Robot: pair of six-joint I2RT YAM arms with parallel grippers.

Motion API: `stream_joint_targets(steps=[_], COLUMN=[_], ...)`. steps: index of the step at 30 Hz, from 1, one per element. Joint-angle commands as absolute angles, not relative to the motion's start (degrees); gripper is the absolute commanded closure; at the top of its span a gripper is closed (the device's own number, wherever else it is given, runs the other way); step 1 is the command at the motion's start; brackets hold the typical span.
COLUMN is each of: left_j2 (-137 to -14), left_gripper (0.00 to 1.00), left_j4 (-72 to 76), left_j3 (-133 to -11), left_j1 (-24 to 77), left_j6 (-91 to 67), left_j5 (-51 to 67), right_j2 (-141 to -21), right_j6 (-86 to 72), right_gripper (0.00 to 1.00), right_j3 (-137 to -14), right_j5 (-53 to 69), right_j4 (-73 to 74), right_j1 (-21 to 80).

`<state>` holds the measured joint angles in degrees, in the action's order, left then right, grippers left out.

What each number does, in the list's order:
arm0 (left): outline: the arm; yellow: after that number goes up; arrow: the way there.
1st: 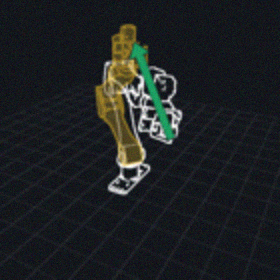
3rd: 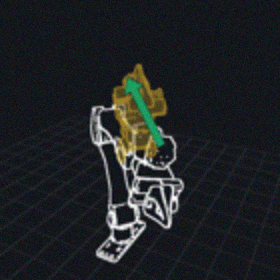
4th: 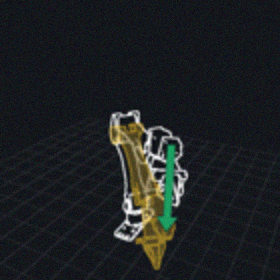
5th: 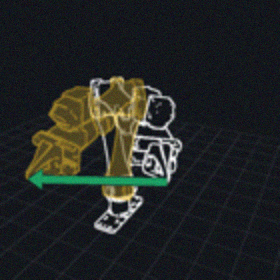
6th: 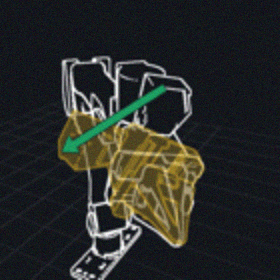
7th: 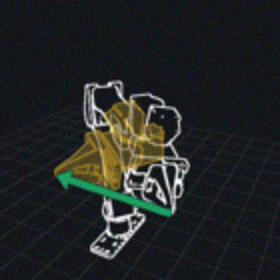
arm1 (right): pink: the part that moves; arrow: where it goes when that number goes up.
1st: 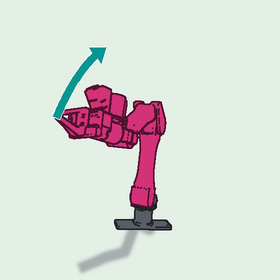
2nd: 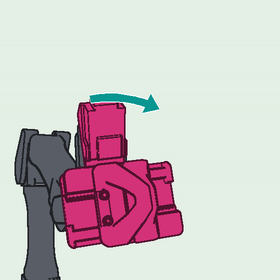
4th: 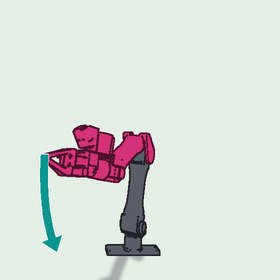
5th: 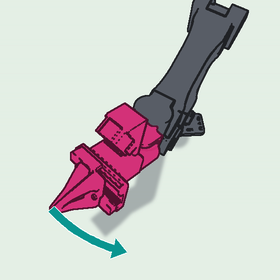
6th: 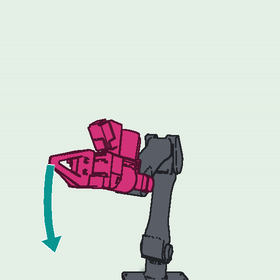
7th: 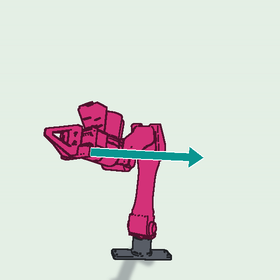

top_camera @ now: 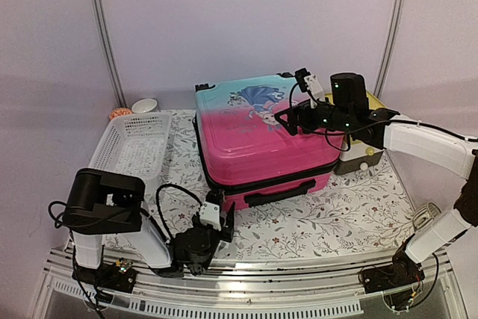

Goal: Open, take out, and arrange the luggage
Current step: Pick up the zipper from the luggage.

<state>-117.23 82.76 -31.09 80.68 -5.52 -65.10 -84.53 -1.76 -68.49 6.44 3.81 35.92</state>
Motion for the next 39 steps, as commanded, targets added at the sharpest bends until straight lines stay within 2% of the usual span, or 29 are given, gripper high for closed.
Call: stream_joint_targets(steps=[1,11,20,29,32,37,39], left_j2=[-115.1,-114.2,-115.0,-115.9,-115.8,-114.6,-113.6], left_gripper=[0.5,0.5,0.67,0.69,0.77,1.0,1.0], left_j4=[76.2,74.4,76.2,80.0,81.2,83.5,83.9], left_j3=[-31.1,-30.2,-30.6,-32.1,-32.0,-29.9,-28.9], left_j1=[78.6,77.8,76.7,76.5,76.4,76.5,76.7], left_j6=[-11.4,-14.3,-13.4,-8.8,-7.6,-6.1,-5.5], left_j5=[-63.8,-62.8,-61.8,-62.4,-63.2,-63.7,-63.3], right_j2=[-83.4,-83.5,-83.8,-83.4,-83.5,-83.9,-84.1], right_j6=[-2.3,-2.5,-2.7,-2.6,-2.7,-2.5,-2.2], right_gripper=[0.03,0.03,0.04,0.04,0.04,0.04,0.04], right_j3=[-68.2,-68.1,-68.1,-67.9,-67.9,-68.1,-68.5], right_j5=[7.6,8.0,8.6,8.6,8.7,9.1,9.6], right_j4=[2.4,2.4,2.5,2.6,2.6,3.2,3.8], right_j1=[35.5,35.4,35.3,35.3,35.3,35.3,35.4])
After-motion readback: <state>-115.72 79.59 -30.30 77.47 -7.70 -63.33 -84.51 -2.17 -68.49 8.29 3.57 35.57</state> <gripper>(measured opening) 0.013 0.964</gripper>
